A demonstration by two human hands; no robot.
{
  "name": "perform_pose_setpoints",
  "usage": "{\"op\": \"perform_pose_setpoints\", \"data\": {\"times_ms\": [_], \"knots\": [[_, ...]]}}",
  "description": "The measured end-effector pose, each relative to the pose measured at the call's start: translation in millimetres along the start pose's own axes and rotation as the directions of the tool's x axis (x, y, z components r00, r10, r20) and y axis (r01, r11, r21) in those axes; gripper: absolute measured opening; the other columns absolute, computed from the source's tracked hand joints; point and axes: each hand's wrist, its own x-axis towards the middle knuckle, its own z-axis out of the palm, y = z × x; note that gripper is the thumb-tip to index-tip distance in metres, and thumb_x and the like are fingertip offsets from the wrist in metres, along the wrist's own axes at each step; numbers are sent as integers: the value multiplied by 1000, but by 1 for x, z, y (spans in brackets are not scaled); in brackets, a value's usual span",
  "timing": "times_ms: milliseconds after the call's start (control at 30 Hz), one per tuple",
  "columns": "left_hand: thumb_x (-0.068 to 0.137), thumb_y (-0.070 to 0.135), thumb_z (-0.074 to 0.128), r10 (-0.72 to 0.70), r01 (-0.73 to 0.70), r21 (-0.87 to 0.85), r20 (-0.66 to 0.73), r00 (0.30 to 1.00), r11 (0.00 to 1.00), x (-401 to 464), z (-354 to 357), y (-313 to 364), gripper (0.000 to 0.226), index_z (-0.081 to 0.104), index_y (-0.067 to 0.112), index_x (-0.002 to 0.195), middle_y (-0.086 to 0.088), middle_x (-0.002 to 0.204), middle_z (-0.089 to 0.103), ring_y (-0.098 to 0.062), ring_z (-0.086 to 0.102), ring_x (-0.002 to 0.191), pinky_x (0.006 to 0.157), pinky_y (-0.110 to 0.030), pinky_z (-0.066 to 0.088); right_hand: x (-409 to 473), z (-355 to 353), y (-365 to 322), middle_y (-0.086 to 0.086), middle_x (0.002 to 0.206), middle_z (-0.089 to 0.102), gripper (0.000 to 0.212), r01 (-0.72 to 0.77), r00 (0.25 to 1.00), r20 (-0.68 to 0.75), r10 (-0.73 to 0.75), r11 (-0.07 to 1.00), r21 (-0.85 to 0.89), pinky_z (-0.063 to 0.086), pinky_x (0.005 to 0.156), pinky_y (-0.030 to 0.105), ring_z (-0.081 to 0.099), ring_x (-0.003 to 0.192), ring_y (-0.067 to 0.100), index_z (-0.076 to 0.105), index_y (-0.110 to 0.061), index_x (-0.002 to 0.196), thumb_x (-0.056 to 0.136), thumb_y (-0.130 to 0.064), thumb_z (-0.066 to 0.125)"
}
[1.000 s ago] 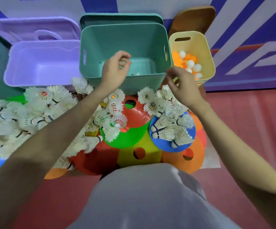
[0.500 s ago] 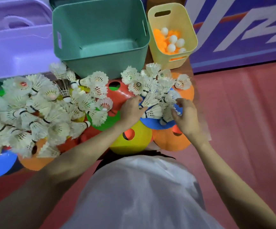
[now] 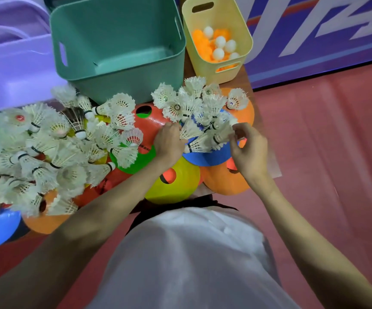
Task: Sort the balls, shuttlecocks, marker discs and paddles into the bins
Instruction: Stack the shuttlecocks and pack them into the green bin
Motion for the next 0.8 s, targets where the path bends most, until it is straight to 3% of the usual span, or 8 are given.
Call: {"op": "perform_pose_setpoints", "data": {"times_ms": [100,200,367,533,667,800], "knots": [[78,15,74,21,-8,137,-89,996,991,-10,-14,-12,27,66,6,101,-13,105,62,-32,56,98,77,-41,46,3,1,-10,-10,83,62,6,29,999,-45,-24,994,109,47,70,23,57,75,4,65,-8,93,90,-9,61],[77,15,74,34,-12,154,-138,990,988,-17,-26,-22,31,66,8,106,-12,105,61,-31,54,100,81,-41,44,3,9,-21,-10,86,61,6,40,998,-48,-31,980,194,46,73,20,56,79,3,65,-7,95,91,-9,61],[74,21,81,70,-84,-111,-125,990,990,-27,-39,-29,41,67,11,111,-5,101,60,-23,54,95,84,-38,45,5,28,-35,-7,88,63,9,54,999,-9,-54,953,299,49,76,25,60,83,8,63,-5,97,93,-12,59],[74,18,81,127,-155,-249,-125,984,956,-35,-41,-26,42,66,9,112,-5,102,63,-18,58,89,81,-38,50,4,48,-39,-21,87,59,9,52,981,160,-108,946,320,50,76,24,59,81,0,65,-7,98,91,-12,63],[73,14,81,85,-90,-385,-32,996,918,-36,-40,-26,45,63,9,114,-5,106,69,-18,65,97,87,-35,53,6,50,-34,-12,89,63,11,24,970,219,-101,944,329,49,77,18,60,81,-5,67,-6,98,88,-10,67],[69,13,82,114,-83,-450,41,993,889,-35,-34,-23,61,55,13,124,0,101,67,-18,66,92,83,-38,55,0,50,-32,-9,95,66,19,20,944,304,-129,941,337,47,80,17,60,86,-7,65,-8,109,91,-14,64]]}}
